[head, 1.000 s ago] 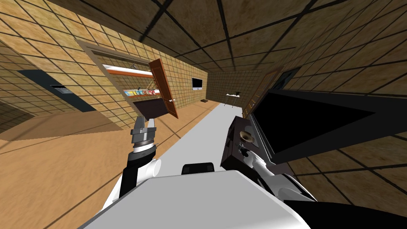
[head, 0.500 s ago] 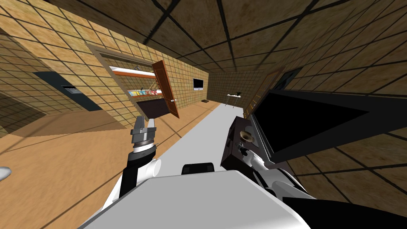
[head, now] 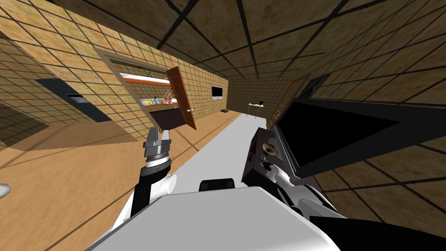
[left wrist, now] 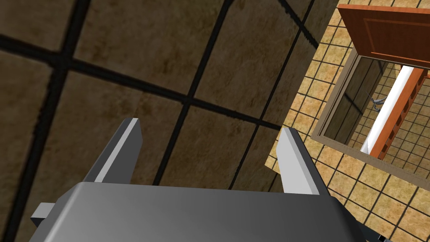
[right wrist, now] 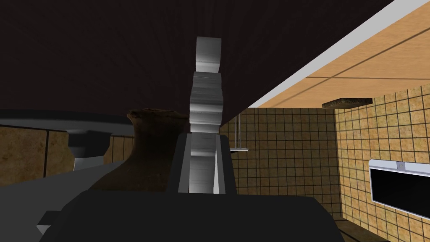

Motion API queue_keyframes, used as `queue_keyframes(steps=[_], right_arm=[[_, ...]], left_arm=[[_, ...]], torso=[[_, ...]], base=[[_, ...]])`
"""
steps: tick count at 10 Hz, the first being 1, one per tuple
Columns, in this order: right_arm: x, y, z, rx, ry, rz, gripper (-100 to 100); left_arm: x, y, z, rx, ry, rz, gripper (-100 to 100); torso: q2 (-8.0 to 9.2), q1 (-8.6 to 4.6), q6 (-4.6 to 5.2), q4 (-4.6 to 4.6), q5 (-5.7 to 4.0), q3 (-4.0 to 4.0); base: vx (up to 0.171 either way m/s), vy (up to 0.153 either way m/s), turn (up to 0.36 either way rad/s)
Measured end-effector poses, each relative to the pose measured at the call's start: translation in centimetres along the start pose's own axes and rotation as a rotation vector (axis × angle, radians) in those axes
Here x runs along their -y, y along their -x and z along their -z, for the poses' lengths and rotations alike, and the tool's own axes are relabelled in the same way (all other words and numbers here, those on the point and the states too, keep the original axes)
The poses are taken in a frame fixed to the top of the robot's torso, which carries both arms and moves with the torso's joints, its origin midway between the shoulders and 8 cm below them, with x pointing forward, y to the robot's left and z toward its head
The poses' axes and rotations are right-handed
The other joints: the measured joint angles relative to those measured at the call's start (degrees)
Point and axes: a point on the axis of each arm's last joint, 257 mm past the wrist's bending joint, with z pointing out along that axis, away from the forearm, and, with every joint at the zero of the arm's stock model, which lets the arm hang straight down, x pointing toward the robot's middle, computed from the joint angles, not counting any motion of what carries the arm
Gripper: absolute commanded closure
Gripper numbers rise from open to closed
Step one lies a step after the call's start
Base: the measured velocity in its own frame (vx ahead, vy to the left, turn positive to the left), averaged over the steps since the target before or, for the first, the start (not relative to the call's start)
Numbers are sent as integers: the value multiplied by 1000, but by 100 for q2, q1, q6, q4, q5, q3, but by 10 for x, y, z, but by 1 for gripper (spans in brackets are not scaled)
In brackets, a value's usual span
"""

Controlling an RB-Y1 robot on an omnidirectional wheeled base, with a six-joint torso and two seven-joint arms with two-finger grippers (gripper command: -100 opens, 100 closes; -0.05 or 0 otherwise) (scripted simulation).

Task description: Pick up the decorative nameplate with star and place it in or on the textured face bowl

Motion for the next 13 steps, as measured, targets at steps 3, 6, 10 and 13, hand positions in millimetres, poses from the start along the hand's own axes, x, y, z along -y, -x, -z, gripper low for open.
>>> queue_keyframes(steps=[3,6,10,13], right_arm=[[7,-1,3,1,-1,9,100],[26,-13,9,-10,-20,19,100],[33,-16,13,-12,-20,32,100],[27,-13,18,2,1,33,100]], left_arm=[[0,0,0,0,0,0,0],[0,0,0,0,0,0,0],[0,0,0,0,0,0,0],[0,0,0,0,0,0,0]], torso=[[-10,3,8,-2,3,-6],[-22,-9,13,-12,-3,-17],[-23,-15,17,-15,-4,-19],[-21,-15,18,-13,-3,-16]], base=[[54,11,-83],[37,6,-14],[33,7,-40],[38,8,-58]])
